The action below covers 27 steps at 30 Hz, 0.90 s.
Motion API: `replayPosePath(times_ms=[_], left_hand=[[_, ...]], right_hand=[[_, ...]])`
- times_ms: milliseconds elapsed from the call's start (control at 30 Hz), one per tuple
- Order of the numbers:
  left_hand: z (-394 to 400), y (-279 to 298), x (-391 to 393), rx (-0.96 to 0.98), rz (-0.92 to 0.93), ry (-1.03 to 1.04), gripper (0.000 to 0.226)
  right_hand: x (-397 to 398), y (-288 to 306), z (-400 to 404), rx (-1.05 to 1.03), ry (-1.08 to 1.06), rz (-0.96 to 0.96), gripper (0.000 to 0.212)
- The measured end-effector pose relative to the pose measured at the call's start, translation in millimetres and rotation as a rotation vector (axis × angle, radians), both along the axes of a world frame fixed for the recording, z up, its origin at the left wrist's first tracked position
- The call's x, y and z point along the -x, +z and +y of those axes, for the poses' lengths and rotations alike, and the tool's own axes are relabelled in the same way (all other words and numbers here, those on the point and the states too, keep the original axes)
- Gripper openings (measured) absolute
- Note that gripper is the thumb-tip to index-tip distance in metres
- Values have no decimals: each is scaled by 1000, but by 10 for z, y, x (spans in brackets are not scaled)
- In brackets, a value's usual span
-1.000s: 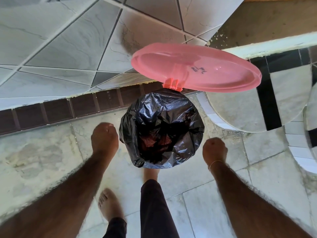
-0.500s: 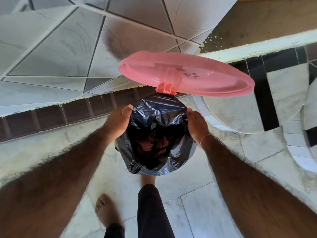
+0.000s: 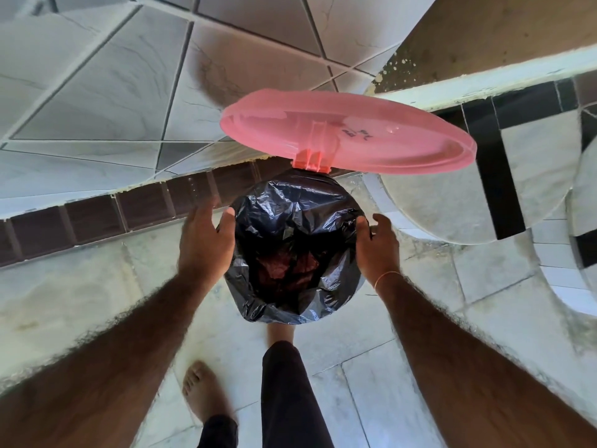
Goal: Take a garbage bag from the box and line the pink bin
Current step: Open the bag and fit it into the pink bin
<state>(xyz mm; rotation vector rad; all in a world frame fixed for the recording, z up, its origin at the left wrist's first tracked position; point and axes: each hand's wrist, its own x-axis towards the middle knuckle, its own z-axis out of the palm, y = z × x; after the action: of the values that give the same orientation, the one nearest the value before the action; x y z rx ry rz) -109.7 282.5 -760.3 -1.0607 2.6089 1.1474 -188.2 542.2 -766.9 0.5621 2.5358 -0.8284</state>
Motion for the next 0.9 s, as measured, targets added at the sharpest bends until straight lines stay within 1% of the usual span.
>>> replayPosePath(times_ms=[33, 67, 100, 133, 167, 200, 233, 267, 300, 333, 367, 400, 467, 533, 600, 667, 733, 800, 833, 900], left_hand=[[-1, 37, -58, 153, 93, -88, 32], [36, 65, -124, 284, 175, -224, 27], [93, 105, -194, 331, 221, -381, 23], [165, 119, -255, 301, 230, -546, 20], [239, 119, -317, 257, 196, -713, 18], [323, 113, -376, 242, 117, -872, 17], [397, 94, -440, 259, 18, -1005, 19], [437, 94, -493, 296, -86, -1106, 21], [448, 94, -546, 329, -162, -1164, 22], [431, 95, -594, 354, -196, -1182, 19], [400, 83, -643, 370, -205, -1188, 17], [364, 65, -682, 394, -205, -1184, 15], [281, 14, -756, 435, -162, -1181, 16], [215, -11, -782, 450, -79, -1172, 18], [186, 23, -782, 452, 18, -1135, 25], [257, 122, -779, 425, 108, -1098, 30], [442, 184, -855, 373, 165, -1133, 32], [658, 150, -1035, 349, 128, -1218, 34], [748, 112, -1144, 359, 79, -1245, 36], [868, 88, -1307, 357, -28, -1248, 43]], right_hand=[[-32, 25, 26, -110, 102, 103, 40], [-72, 46, 42, -210, 262, 235, 33], [-129, 72, 28, -274, 457, 371, 23], [-199, 93, -4, -279, 655, 448, 14], [-272, 120, -57, -240, 846, 456, 11], [-349, 121, -111, -198, 1017, 405, 14], [-431, 118, -176, -190, 1159, 299, 18], [-489, 122, -245, -223, 1253, 158, 22], [-511, 122, -292, -288, 1279, 9, 29], [-482, 110, -329, -356, 1232, -113, 35], [-424, 103, -348, -412, 1135, -204, 38], [-341, 93, -360, -439, 1014, -259, 39], [-150, 67, -395, -411, 791, -301, 36], [-8, 98, -446, -367, 672, -326, 33], [62, 101, -529, -354, 674, -299, 30], [83, 52, -651, -264, 734, -279, 29], [52, -53, -796, -115, 785, -381, 36], [20, -165, -941, -44, 808, -490, 42], [28, -223, -1003, -36, 806, -486, 44], [121, -283, -1090, -61, 760, -376, 49]])
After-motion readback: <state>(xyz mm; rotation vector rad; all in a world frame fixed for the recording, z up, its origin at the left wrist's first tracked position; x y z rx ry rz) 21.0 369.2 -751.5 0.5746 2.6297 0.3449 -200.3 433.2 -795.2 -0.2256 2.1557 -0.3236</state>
